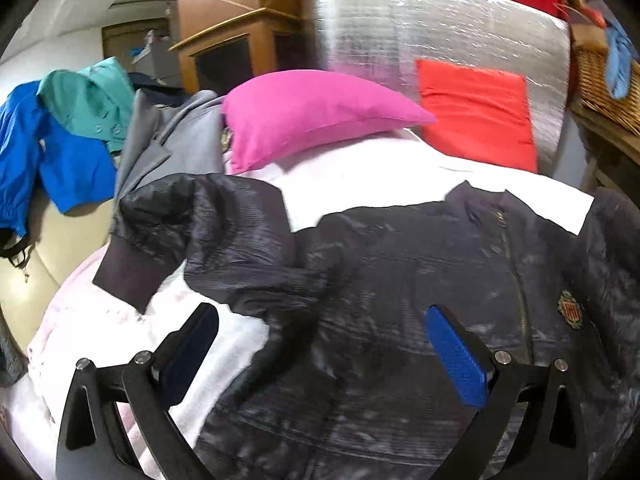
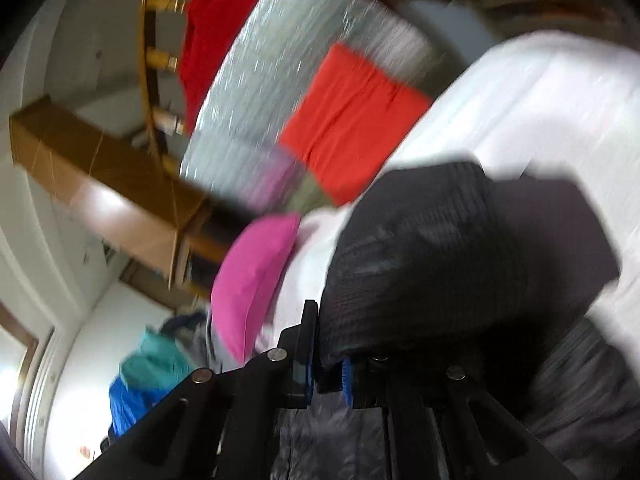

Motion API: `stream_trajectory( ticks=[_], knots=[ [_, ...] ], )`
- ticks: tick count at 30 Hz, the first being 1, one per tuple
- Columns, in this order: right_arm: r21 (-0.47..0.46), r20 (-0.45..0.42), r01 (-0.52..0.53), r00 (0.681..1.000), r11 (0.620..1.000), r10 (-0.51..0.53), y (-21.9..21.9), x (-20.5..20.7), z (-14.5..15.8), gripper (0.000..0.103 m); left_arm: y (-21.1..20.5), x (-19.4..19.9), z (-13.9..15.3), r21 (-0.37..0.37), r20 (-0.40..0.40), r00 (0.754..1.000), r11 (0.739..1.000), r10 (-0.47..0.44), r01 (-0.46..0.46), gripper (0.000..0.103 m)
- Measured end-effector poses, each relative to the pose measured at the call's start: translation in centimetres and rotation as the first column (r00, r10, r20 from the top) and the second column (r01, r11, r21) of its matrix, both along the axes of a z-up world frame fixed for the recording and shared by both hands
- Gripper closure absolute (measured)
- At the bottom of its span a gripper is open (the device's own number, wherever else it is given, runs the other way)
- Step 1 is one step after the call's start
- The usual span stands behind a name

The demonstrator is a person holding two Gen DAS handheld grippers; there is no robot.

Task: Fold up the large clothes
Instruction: 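Grasp the black jacket's sleeve cuff with the right gripper and lift it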

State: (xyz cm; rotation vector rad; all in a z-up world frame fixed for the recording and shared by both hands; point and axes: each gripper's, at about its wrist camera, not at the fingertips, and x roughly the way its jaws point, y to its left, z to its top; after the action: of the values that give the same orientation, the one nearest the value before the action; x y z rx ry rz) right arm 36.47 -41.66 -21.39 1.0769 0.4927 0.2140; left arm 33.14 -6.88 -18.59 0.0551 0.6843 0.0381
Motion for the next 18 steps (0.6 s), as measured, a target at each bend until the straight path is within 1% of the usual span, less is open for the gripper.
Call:
stream_trajectory(
  ticks=[3, 6, 7, 8, 9, 11, 12, 14, 15, 16, 18],
  knots=[
    [0.044, -0.063, -0.105, 0.992, 0.993, 0.108, 4.3, 0.6, -2.6, 0.088, 1.1, 0.3, -0.2, -0.014, -0.012, 1.0, 1.0, 0.016, -0.016, 0.0],
    [0.052, -0.16, -0.199, 0.966, 0.979, 0.205, 7.9, 1.6, -4.5, 0.07, 1.8, 0.5, -0.3, -0.022, -0.018, 1.0, 0.999, 0.024, -0.025, 0.0],
    [0.081, -0.21, -0.228, 0.948, 0.97, 0.24, 8.9, 1.6, -5.4, 0.053, 2.0, 0.5, -0.4, -0.027, -0.018, 1.0, 0.999, 0.024, -0.025, 0.0],
    [0.114, -0.221, -0.233, 0.942, 0.966, 0.253, 9.3, 0.9, -6.0, 0.032, 2.2, 0.4, -0.4, -0.034, -0.02, 1.0, 0.999, 0.023, -0.023, 0.0],
    [0.131, -0.218, -0.226, 0.943, 0.965, 0.251, 9.1, 0.6, -6.1, 0.028, 2.4, 0.4, -0.4, -0.042, -0.022, 1.0, 0.999, 0.02, -0.021, 0.0],
    [0.115, -0.215, -0.218, 0.947, 0.969, 0.239, 8.6, -0.7, -5.6, 0.027, 2.7, 0.5, -0.3, -0.077, -0.032, 0.999, 0.997, 0.003, -0.006, 0.0],
    [0.113, -0.199, -0.225, 0.949, 0.968, 0.244, 8.2, -1.3, -5.0, 0.027, 2.7, 0.5, -0.3, -0.092, -0.035, 0.999, 0.996, -0.003, 0.0, 0.0],
    [0.12, -0.147, -0.237, 0.956, 0.964, 0.254, 7.0, -2.4, -3.4, 0.027, 2.5, 0.3, -0.3, -0.128, -0.039, 0.999, 0.992, -0.024, 0.018, 0.0],
    [0.114, -0.115, -0.23, 0.963, 0.967, 0.242, 5.9, -3.0, -2.4, 0.027, 2.2, 0.2, -0.3, -0.149, -0.042, 0.998, 0.988, -0.041, 0.034, 0.0],
    [0.104, -0.091, -0.212, 0.971, 0.972, 0.221, 4.6, -3.4, -1.3, 0.027, 1.9, 0.1, -0.3, -0.163, -0.043, 0.997, 0.985, -0.058, 0.051, 0.0],
    [0.078, -0.041, -0.108, 0.993, 0.991, 0.112, 1.0, -5.5, 0.1, 0.027, 0.5, -0.4, -0.2, -0.181, -0.033, 0.993, 0.978, -0.111, 0.103, 0.0]
  ],
)
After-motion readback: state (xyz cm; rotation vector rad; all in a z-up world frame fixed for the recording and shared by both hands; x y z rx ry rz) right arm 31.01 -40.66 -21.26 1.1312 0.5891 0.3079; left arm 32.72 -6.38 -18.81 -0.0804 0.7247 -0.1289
